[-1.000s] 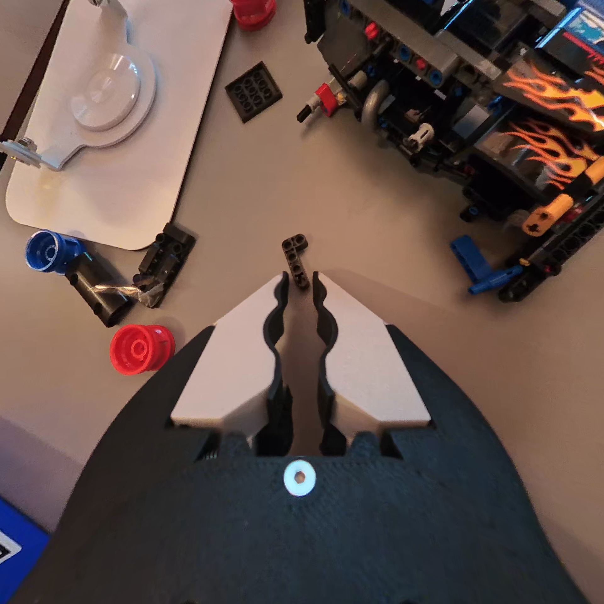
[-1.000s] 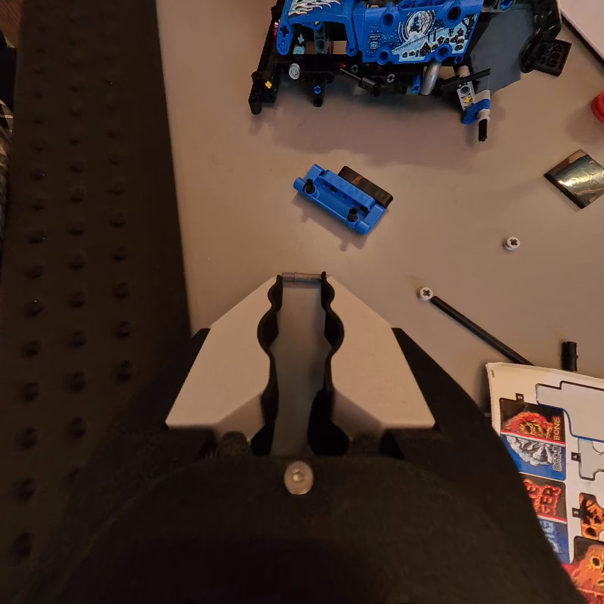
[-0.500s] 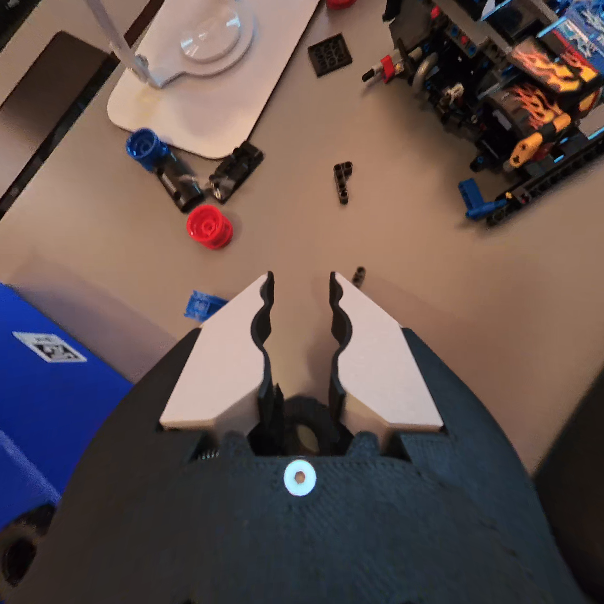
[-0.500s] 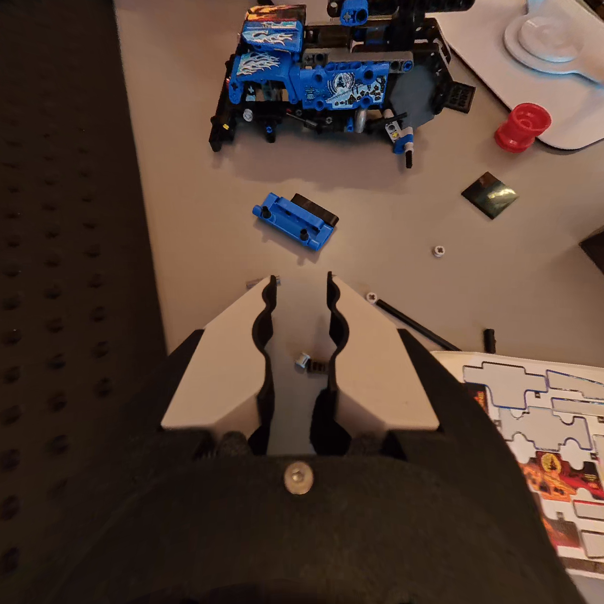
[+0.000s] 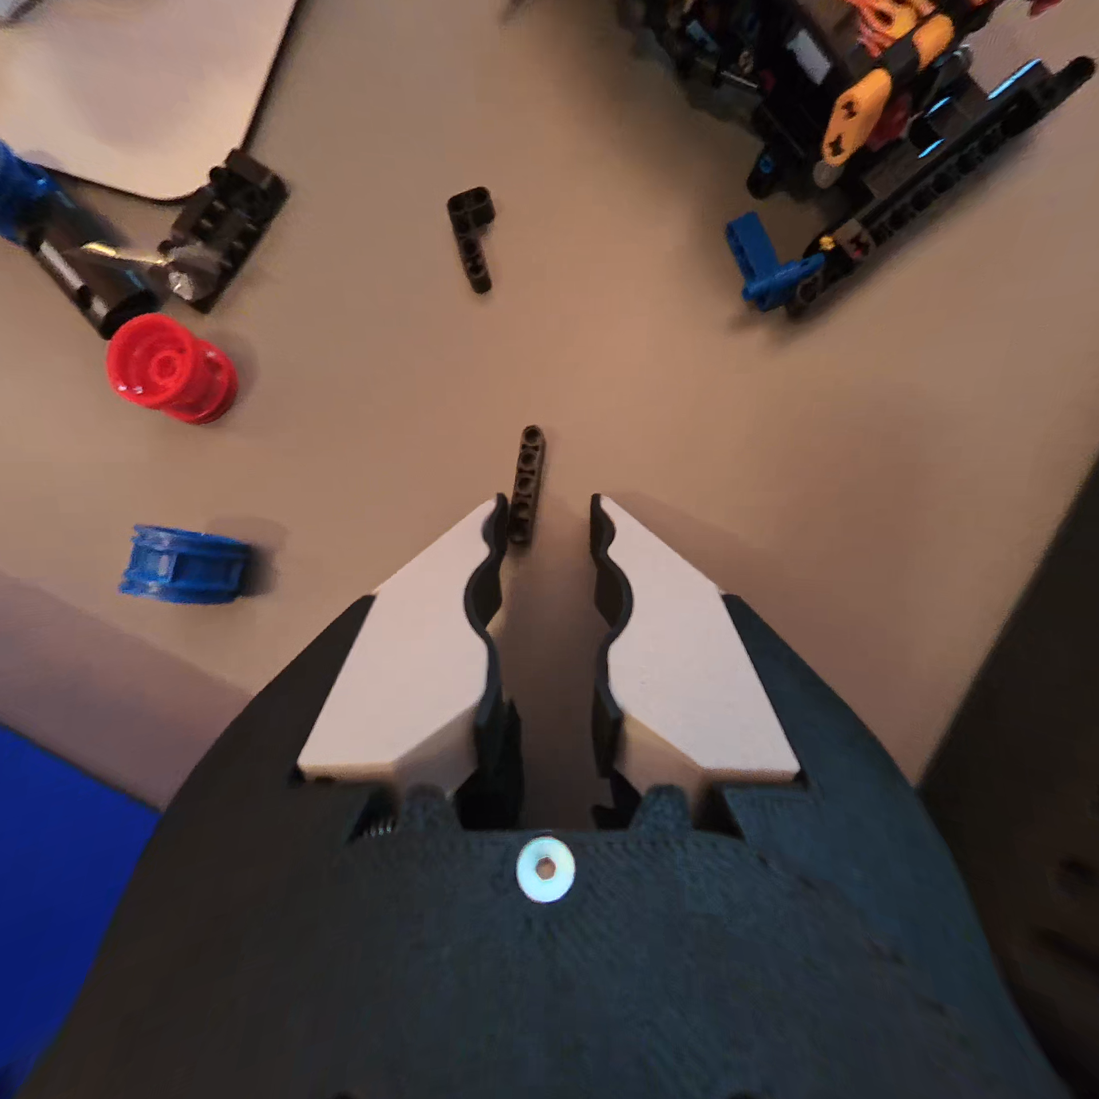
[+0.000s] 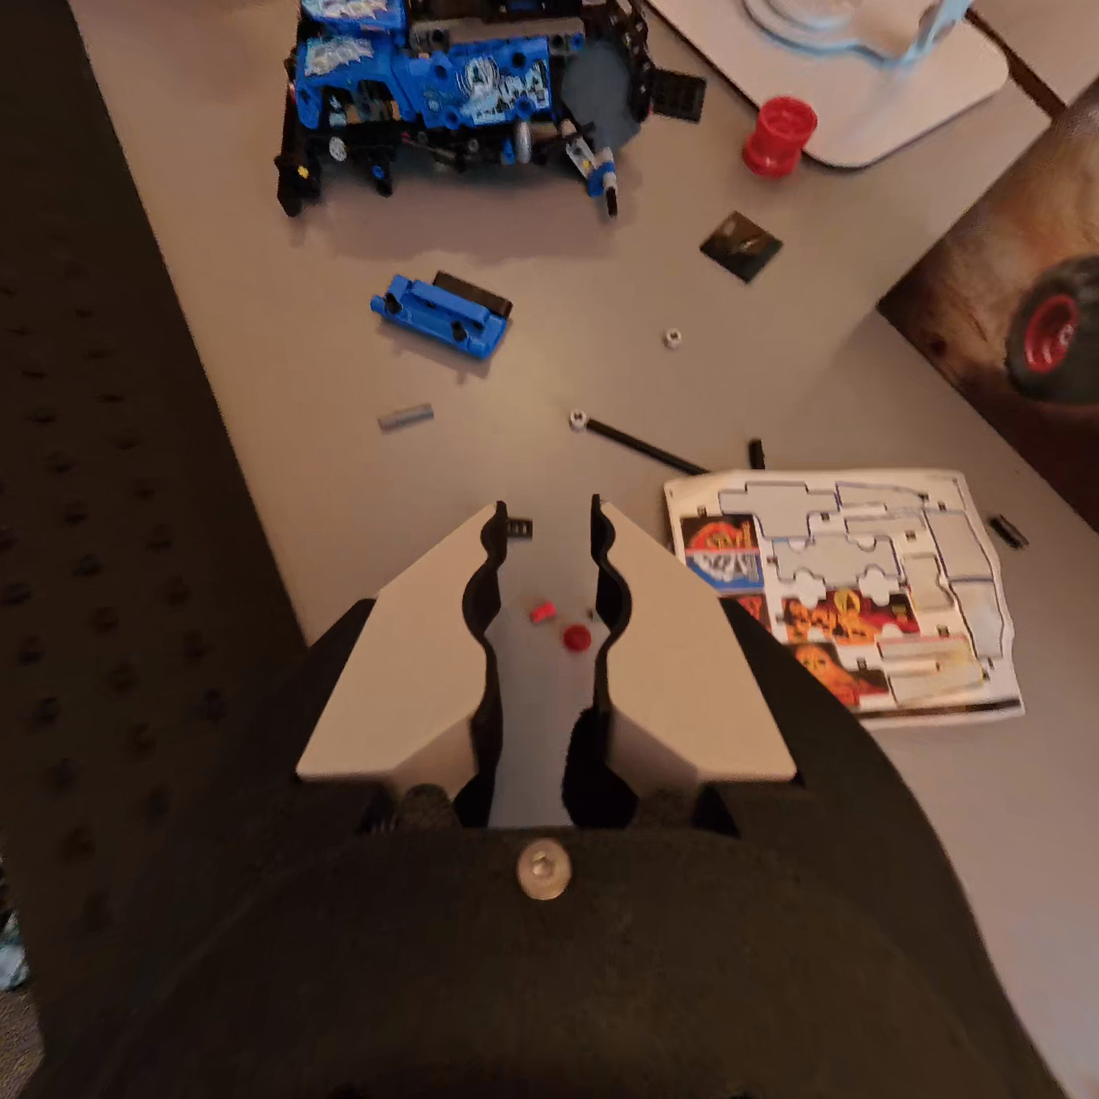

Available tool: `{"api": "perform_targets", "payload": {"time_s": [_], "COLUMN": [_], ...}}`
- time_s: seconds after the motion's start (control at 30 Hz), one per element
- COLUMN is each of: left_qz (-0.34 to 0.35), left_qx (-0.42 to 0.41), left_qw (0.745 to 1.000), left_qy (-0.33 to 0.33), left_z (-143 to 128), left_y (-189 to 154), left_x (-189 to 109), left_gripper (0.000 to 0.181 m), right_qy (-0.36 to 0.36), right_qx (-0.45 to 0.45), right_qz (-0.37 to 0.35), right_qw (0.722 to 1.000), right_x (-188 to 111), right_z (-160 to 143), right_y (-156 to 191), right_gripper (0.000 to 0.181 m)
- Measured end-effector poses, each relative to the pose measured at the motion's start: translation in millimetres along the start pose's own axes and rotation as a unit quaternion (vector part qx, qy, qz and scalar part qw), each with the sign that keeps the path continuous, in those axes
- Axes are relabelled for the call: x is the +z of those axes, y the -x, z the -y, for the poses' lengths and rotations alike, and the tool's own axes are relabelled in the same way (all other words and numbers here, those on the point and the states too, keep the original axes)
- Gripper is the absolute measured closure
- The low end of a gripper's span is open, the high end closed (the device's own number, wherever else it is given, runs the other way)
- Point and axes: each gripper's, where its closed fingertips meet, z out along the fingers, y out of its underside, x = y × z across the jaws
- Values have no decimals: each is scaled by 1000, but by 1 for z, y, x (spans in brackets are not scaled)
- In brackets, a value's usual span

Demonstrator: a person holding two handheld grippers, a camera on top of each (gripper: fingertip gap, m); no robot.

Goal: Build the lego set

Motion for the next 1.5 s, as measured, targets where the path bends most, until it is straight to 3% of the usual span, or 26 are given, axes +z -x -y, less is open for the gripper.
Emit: {"api": "perform_targets", "payload": {"time_s": [0.13,0.33,0.5,0.67,0.9,1.13,1.5], "left_qz": [13,14,31,77,79,25,-20], "left_qx": [7,50,63,62,80,75,116], "left_qw": [1000,994,993,992,991,992,986], "left_qy": [-22,-93,-96,-78,-70,-98,-116], "left_z": [15,80,122,124,111,92,121], "left_y": [-1,-41,-81,-81,-68,-64,-99], "left_x": [-4,-12,16,40,30,10,27], "left_gripper": [144,116,92,99,103,106,109], "right_qy": [41,52,38,23,2,-7,-15], "right_qx": [-1,-10,-29,-50,-57,-64,-65], "right_qz": [-19,-5,11,14,19,24,37], "right_qw": [999,999,999,998,998,998,997], "right_x": [-14,-12,5,18,24,25,27], "right_z": [-19,-24,-15,-7,2,5,6], "right_y": [-4,7,20,28,27,22,26], "right_gripper": [154,154,154,156,157,157,157]}}
